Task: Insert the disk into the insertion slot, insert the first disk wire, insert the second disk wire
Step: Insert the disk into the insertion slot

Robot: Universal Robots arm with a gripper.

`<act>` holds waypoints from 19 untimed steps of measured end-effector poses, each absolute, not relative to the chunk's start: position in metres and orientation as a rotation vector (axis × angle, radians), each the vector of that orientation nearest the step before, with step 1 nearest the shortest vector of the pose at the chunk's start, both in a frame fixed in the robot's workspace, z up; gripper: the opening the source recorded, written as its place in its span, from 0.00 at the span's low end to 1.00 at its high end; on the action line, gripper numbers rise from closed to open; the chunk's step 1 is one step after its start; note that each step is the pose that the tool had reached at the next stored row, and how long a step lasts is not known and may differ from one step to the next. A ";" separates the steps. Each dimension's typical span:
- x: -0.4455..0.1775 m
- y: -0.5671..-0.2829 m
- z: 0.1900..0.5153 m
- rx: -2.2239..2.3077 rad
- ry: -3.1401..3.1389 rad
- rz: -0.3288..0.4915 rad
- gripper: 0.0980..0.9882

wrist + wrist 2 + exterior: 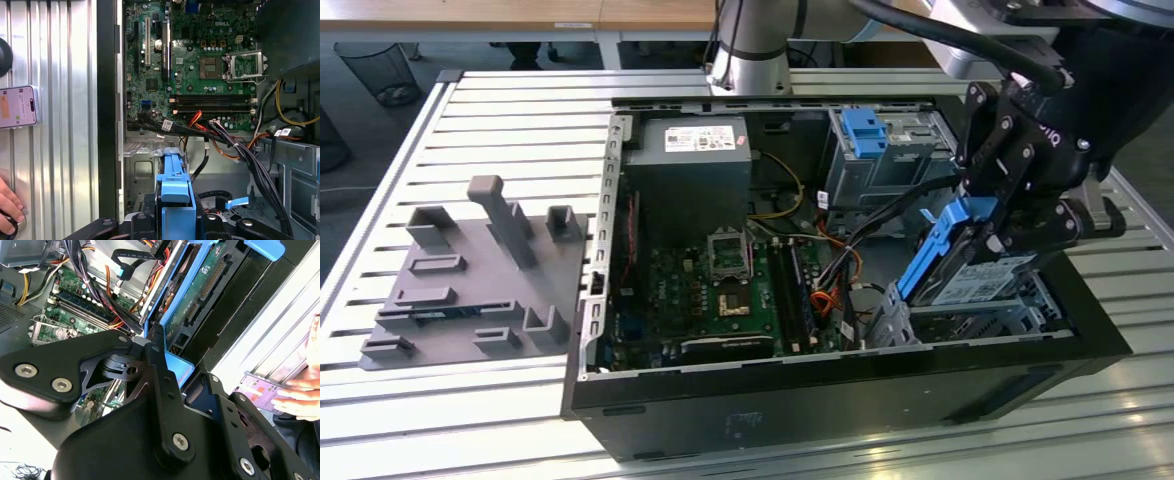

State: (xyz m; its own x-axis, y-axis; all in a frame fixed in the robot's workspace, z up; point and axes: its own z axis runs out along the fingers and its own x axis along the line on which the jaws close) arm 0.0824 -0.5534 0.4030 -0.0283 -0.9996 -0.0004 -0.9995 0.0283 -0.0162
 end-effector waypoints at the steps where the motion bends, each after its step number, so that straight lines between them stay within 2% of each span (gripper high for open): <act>1: 0.082 -0.553 0.403 -2.182 2.244 -0.018 0.30; 19: 0.082 -0.553 0.398 -2.182 2.244 -0.018 0.30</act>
